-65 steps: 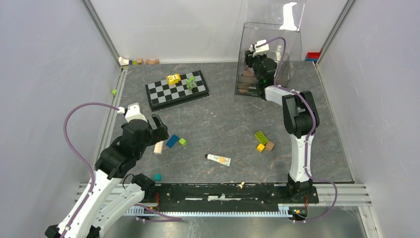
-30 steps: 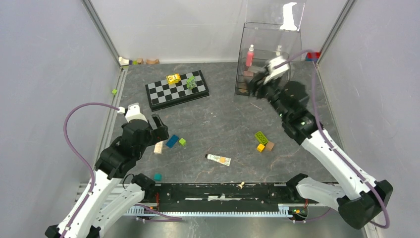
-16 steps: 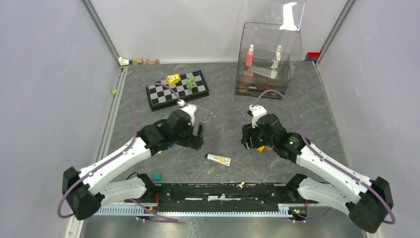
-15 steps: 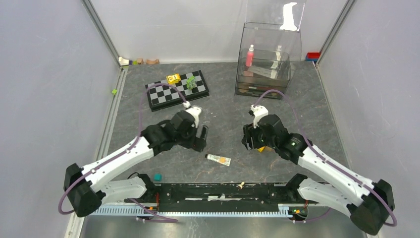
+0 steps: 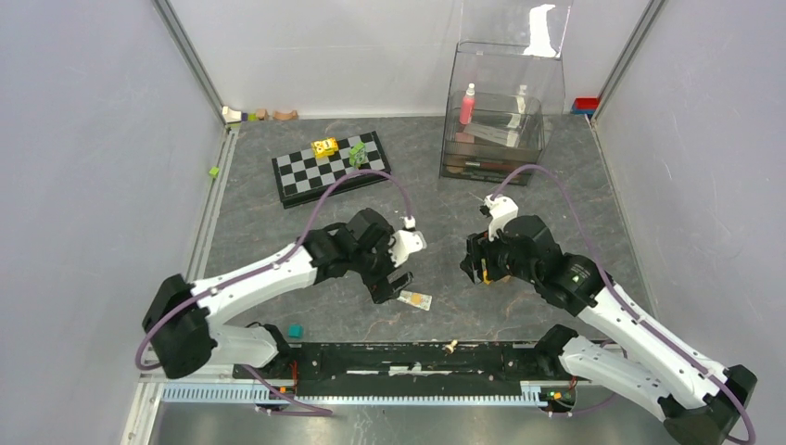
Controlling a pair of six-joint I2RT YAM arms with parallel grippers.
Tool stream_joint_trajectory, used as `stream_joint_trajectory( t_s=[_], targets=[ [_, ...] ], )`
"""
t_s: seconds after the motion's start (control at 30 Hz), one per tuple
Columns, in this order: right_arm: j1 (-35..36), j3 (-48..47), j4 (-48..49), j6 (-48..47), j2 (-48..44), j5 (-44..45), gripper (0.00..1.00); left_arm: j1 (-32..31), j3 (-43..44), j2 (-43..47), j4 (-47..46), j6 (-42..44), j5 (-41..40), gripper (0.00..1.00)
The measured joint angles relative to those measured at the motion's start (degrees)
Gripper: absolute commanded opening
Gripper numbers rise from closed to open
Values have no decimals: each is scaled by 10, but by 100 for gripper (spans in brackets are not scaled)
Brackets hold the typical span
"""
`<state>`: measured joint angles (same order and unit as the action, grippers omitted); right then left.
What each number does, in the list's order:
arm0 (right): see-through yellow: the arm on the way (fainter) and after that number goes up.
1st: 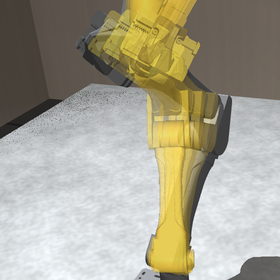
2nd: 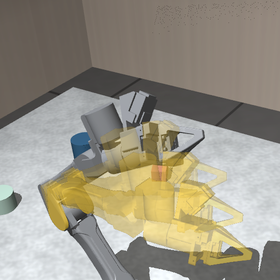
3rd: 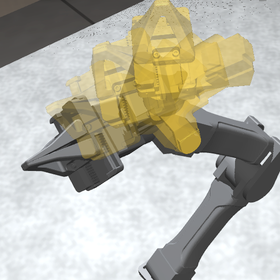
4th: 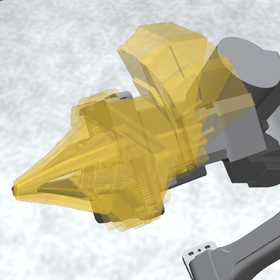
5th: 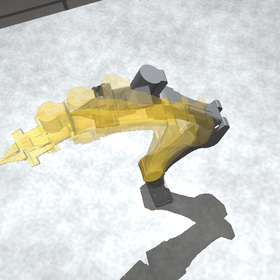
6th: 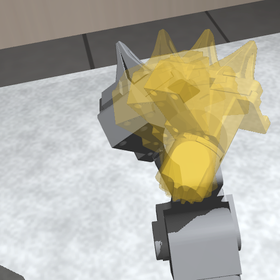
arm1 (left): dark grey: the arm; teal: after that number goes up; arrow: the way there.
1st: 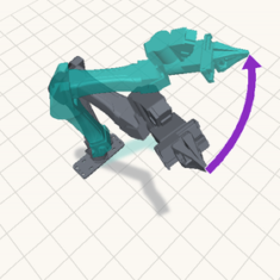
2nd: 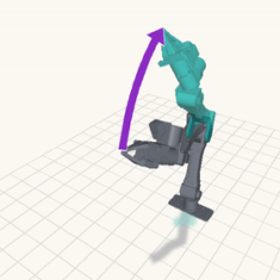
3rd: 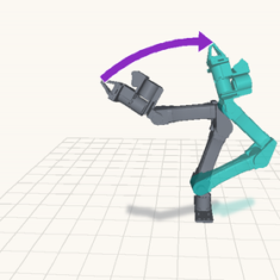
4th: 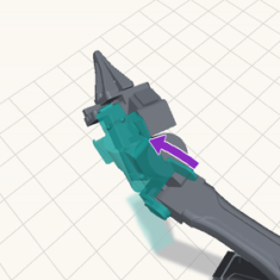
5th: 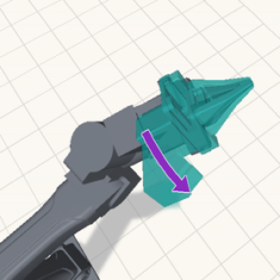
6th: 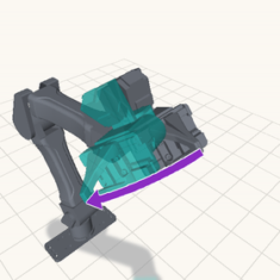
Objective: Organize the makeup
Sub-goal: Pick up the makeup from the center of the board.
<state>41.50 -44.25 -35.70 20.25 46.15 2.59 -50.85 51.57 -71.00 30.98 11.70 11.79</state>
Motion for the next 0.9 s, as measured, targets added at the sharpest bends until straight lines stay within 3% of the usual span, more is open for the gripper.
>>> stream_joint_trajectory(
  t_s=[0.33, 0.8, 0.9],
  targets=[
    [0, 1, -24, -4, -57, -9, 71, -30, -12, -103, -3, 146, 38, 95],
    [0, 32, -28, -10, -71, -17, 72, -40, 1, -218, -38, 212, -2, 83],
    [0, 32, -29, -15, -61, -32, 72, -41, 9, -225, -44, 219, -2, 76]
  ],
)
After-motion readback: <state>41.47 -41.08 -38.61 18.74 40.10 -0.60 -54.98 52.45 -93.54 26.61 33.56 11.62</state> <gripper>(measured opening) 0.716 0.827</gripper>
